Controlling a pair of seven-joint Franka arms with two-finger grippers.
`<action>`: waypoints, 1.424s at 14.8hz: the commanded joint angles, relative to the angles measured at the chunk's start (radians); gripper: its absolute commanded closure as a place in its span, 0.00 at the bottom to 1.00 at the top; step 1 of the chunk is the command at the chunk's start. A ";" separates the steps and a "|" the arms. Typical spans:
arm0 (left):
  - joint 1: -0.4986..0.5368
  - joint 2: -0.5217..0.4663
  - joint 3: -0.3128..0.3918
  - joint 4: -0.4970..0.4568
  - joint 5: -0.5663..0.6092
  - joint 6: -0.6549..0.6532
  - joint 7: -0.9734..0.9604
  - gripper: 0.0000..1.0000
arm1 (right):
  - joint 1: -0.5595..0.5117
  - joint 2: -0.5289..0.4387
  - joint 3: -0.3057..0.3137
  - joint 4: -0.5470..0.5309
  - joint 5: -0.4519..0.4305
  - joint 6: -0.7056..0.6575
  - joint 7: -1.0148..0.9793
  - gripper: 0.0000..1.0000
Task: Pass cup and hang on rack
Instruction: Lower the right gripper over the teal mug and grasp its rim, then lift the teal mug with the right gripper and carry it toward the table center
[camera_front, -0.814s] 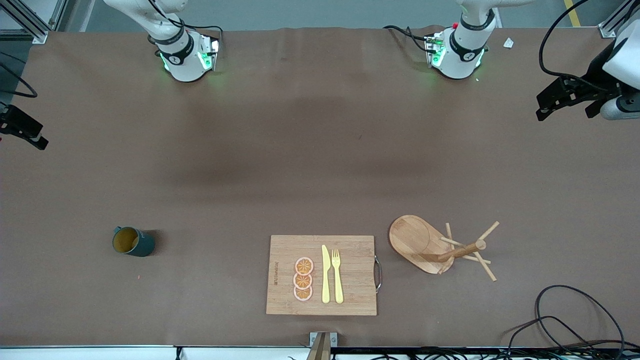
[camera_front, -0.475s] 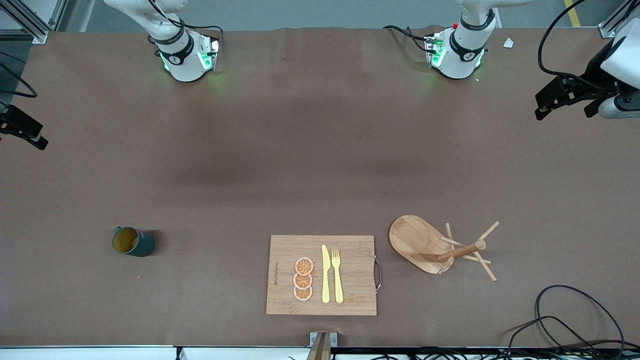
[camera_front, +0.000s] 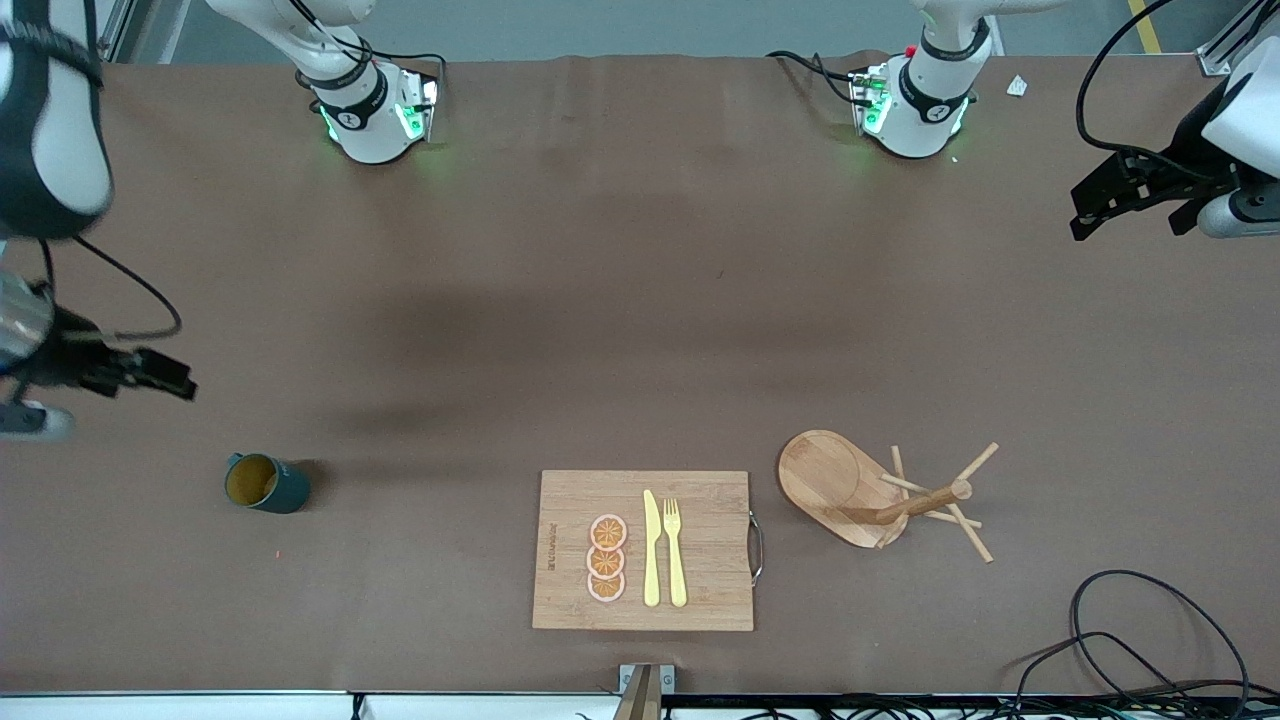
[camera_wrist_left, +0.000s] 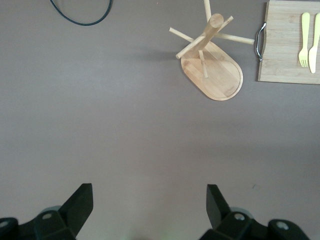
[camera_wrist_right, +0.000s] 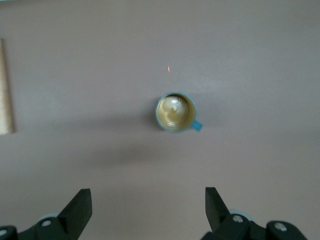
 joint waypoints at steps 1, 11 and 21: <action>0.003 0.000 -0.004 0.008 0.005 -0.010 0.011 0.00 | -0.002 0.169 -0.002 0.029 0.011 0.133 -0.002 0.00; 0.003 0.003 0.001 0.008 0.017 -0.008 0.011 0.00 | 0.017 0.395 -0.002 0.023 0.014 0.344 0.002 0.51; -0.011 0.006 -0.010 0.009 0.009 -0.006 0.004 0.00 | 0.028 0.388 -0.002 0.032 0.003 0.338 -0.007 1.00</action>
